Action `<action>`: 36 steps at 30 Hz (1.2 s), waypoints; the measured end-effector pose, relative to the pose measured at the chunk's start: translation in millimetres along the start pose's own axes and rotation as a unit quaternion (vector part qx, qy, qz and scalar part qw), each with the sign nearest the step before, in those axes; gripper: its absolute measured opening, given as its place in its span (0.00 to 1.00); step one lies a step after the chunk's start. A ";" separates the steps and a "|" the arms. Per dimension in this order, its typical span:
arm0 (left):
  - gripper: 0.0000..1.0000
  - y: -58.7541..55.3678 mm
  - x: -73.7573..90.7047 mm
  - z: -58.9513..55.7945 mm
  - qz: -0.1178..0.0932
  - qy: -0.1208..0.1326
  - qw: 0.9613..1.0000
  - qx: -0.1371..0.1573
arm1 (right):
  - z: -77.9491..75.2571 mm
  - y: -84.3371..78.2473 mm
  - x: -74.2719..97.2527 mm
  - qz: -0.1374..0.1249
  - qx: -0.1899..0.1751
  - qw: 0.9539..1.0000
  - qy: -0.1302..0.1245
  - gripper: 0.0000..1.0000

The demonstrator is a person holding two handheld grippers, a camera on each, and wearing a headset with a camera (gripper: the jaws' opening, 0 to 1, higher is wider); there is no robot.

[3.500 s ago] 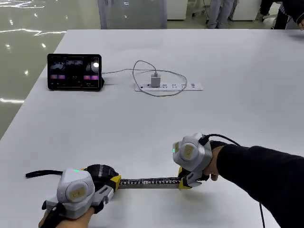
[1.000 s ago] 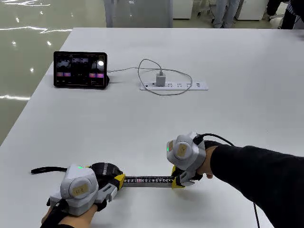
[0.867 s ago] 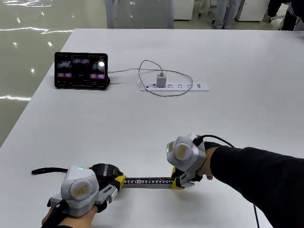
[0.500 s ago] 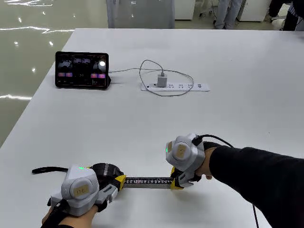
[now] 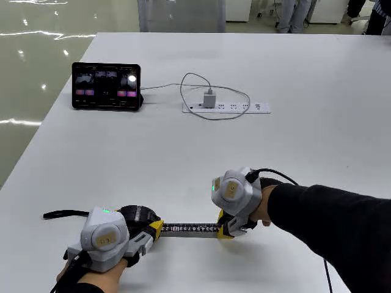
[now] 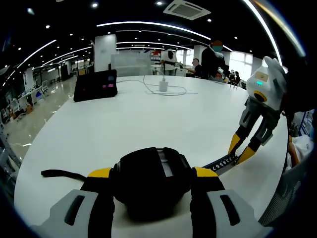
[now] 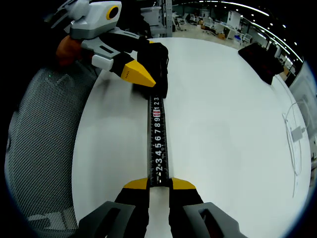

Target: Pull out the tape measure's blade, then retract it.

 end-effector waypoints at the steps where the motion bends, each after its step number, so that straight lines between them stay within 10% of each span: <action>1: 0.57 0.0 0.1 0.1 0.000 0.000 1.000 0.000 | 0.0 0.3 -0.2 -0.001 -0.001 1.000 0.000 0.11; 36: 0.57 0.3 -0.2 0.1 0.002 -0.001 1.000 0.001 | -0.4 12.9 -10.1 -0.009 0.001 1.000 -0.003 0.11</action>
Point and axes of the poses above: the centre of the closed fingertips' face, and the gripper's own axes: x roughly backward along the fingers, z roughly to its left, y roughly out of its top, the point moved 7 cm from there along x, roughly backward along the fingers, and after that the axes turned 12 degrees about -z, right-handed, at the moved point
